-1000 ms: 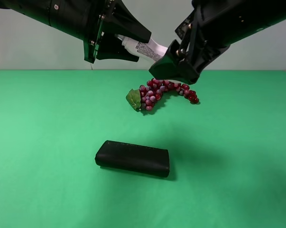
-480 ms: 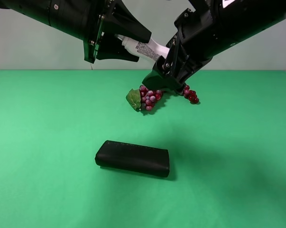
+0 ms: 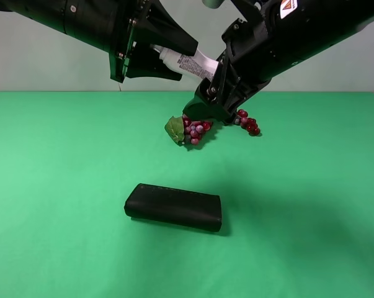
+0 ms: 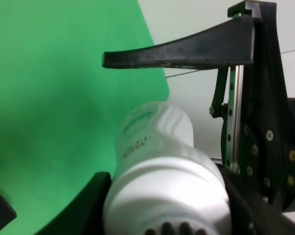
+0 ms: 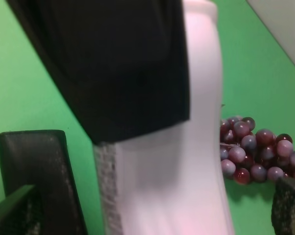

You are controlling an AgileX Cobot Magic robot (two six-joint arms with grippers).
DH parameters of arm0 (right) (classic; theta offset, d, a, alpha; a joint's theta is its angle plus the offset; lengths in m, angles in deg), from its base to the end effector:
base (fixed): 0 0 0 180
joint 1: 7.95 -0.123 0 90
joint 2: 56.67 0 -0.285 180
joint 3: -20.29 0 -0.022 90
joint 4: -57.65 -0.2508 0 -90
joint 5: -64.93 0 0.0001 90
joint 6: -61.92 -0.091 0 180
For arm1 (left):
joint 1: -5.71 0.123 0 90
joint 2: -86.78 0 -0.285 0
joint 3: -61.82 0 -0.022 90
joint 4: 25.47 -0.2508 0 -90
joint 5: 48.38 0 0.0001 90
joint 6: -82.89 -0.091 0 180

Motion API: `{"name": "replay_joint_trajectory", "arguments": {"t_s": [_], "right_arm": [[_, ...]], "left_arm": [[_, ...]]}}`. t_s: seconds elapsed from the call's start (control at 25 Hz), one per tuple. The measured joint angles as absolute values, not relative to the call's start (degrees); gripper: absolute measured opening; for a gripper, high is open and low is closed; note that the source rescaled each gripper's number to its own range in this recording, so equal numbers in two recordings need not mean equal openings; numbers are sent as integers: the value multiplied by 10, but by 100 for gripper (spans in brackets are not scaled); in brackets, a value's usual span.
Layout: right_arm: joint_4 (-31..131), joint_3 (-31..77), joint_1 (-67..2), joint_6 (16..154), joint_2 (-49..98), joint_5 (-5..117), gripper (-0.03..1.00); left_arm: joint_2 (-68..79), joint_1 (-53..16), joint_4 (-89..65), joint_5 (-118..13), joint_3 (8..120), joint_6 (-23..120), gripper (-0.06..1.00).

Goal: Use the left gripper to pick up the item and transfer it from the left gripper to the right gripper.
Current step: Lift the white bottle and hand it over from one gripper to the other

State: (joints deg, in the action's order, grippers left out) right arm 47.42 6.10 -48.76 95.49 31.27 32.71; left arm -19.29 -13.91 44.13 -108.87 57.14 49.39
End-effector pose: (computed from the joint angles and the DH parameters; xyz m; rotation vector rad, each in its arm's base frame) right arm 0.2250 0.2057 0.3137 -1.3125 1.9454 0.2484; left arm 0.3078 -0.1886 0.2869 0.4351 2.4501 -1.4727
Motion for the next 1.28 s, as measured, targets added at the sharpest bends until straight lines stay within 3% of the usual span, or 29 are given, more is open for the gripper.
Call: {"name": "replay_joint_trajectory", "arguments": {"t_s": [0.2,0.24,0.32,0.4,0.44,0.48,1.28], "right_arm": [[474,61,-488,955,313,327,99],[474,61,-488,955,313,327,95],[474,61,-488,955,313,327,69],[474,61,-488,955,313,327,33],[474,61,-488,955,313,328,9],[470,61,-488,955,313,327,6],[468,61,-488,955,313,328,5]], "left_arm": [[-193,-139,441,-1089,571,494,1],[-193,-139,441,-1089,571,493,1],[-193,-139,441,-1089,571,493,1],[-193,-139,441,-1089,571,493,1],[-193,-139,441,-1089,571,493,1],[-193,-139,442,-1088,571,490,1],[-193,-139,443,-1087,571,489,1]]}}
